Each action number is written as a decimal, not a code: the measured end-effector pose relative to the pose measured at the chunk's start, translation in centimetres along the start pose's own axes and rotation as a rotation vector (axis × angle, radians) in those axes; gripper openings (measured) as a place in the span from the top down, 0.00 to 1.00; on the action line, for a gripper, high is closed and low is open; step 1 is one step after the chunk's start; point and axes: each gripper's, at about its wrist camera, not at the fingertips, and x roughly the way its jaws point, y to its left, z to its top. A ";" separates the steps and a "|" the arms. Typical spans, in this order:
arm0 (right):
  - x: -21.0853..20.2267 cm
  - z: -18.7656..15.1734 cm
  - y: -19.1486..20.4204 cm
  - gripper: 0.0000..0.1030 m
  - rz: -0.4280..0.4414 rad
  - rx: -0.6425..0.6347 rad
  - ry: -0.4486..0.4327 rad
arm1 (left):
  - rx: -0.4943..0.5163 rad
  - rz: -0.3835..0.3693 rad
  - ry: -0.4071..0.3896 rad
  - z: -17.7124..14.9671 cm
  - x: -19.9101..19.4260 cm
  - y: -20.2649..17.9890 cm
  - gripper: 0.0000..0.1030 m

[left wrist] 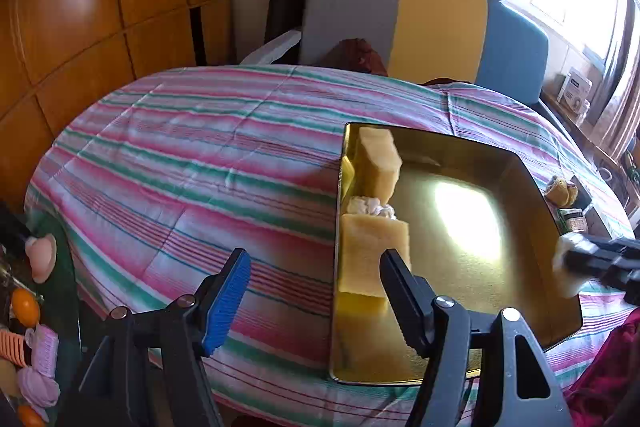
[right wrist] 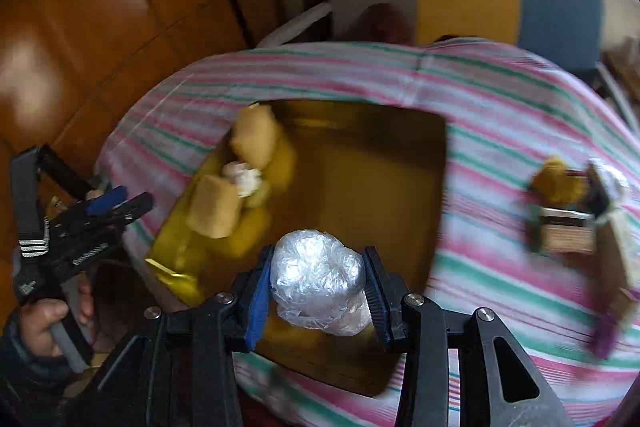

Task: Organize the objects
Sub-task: 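Lower the wrapped white ball into the tray and open the right tool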

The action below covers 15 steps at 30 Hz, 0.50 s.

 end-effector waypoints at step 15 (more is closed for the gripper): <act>12.9 -1.3 9.1 0.36 0.248 -0.014 0.181 | -0.090 -0.003 0.011 -1.3 0.8 3.8 0.34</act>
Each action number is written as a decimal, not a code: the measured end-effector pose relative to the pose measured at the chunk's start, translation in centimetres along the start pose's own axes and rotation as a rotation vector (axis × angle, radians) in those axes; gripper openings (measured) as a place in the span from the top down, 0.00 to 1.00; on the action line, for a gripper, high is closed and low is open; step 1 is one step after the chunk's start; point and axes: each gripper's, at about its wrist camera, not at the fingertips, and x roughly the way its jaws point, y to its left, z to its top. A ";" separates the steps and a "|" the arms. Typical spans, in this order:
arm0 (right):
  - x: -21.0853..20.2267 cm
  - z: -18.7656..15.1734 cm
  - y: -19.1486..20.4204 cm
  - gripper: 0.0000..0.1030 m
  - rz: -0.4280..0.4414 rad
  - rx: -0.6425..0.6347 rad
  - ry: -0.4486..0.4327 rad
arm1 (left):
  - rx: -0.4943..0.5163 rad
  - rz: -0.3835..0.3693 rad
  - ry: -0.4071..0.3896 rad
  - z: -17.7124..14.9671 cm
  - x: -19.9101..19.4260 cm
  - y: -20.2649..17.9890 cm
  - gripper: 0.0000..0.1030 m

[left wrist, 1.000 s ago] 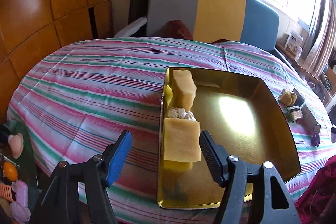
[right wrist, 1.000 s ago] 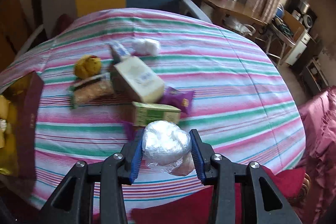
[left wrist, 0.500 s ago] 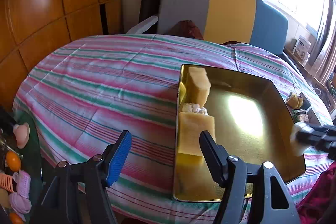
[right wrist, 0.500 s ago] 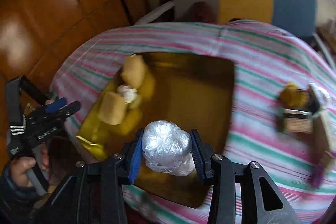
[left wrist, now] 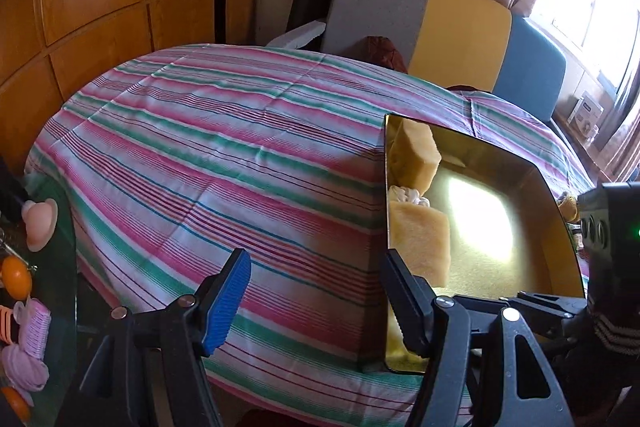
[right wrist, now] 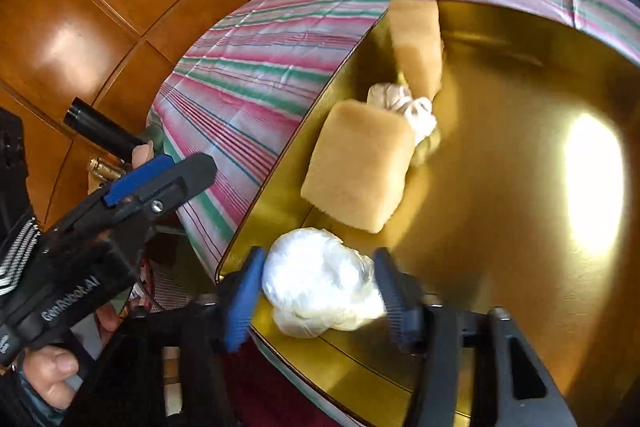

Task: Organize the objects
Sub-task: 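Lower the wrapped white ball into the tray and open the right tool, then move both tools back toward the remaining items on the cloth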

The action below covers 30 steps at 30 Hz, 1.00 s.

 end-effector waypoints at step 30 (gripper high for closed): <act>-15.1 -5.1 -9.4 0.25 -0.249 0.222 -0.316 | 0.249 -0.068 -0.030 -1.0 -1.7 -9.3 0.34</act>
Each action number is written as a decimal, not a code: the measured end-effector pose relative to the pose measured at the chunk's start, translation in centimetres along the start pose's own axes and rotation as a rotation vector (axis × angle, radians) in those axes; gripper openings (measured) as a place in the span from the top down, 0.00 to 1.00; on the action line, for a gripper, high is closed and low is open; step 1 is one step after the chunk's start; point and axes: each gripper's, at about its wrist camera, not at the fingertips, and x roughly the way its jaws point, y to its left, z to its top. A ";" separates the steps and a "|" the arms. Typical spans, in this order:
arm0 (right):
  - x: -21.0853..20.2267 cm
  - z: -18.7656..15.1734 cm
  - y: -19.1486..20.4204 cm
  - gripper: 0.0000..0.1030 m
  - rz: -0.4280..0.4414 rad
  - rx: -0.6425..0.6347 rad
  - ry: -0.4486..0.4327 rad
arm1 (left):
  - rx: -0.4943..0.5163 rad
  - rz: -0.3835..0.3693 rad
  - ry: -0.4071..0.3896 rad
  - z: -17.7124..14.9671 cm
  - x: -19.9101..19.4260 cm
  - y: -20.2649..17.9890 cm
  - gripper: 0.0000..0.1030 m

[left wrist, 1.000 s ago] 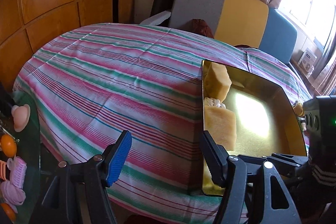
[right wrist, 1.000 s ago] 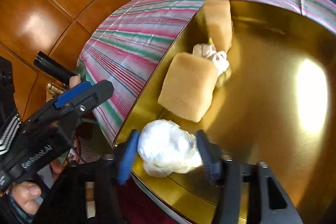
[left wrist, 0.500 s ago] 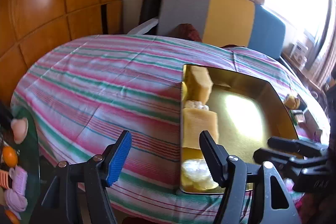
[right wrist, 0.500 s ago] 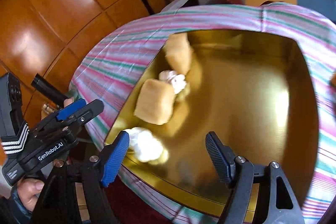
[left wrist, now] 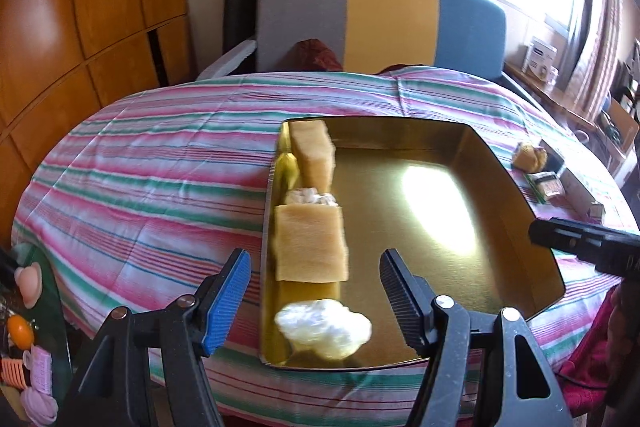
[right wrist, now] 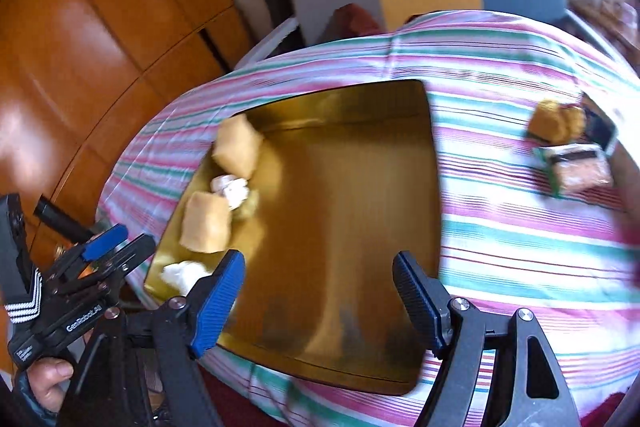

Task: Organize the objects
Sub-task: 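Move both tools back toward the remaining items on the cloth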

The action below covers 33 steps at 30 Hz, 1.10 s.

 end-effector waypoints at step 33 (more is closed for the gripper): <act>-18.1 -4.3 -30.3 0.16 -0.442 0.646 -0.264 | 0.406 -0.672 0.245 2.5 3.8 -29.0 0.35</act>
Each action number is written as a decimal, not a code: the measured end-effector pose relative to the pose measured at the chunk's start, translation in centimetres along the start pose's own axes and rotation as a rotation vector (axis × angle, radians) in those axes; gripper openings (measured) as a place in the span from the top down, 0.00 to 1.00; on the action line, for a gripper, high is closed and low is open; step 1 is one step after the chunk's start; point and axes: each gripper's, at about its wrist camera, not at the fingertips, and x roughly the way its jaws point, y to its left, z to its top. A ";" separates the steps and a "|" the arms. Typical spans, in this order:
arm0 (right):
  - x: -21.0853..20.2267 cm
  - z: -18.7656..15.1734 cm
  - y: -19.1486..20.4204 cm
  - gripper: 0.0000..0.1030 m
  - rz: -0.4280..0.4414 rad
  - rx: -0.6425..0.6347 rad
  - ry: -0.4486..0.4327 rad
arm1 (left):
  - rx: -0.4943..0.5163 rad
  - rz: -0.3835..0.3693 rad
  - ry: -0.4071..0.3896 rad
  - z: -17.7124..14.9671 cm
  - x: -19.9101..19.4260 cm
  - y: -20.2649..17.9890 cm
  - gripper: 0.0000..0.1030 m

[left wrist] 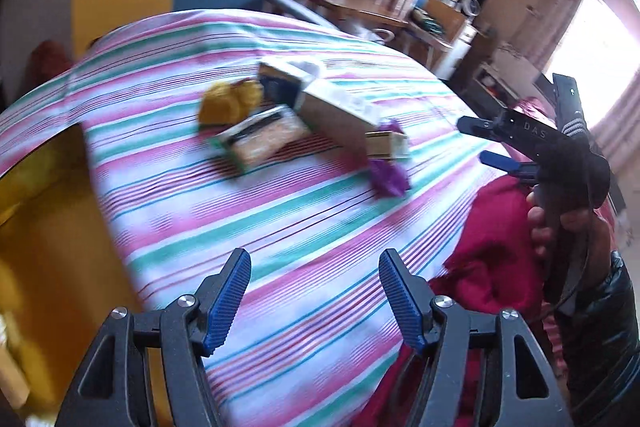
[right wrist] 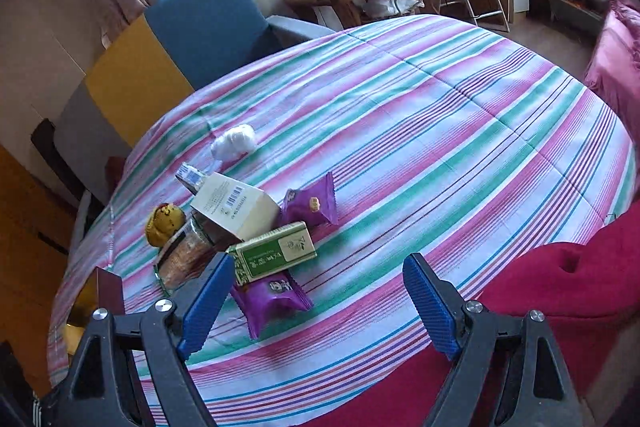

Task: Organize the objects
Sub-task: 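Move both tools back toward the remaining items on the cloth, then grasp the purple snack packet with the left tool and lift it toward the tray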

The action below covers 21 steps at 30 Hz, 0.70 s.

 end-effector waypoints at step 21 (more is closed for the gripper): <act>1.4 -0.2 -0.3 0.16 0.197 0.024 0.066 | 0.138 -0.082 0.173 7.1 16.0 -6.1 0.34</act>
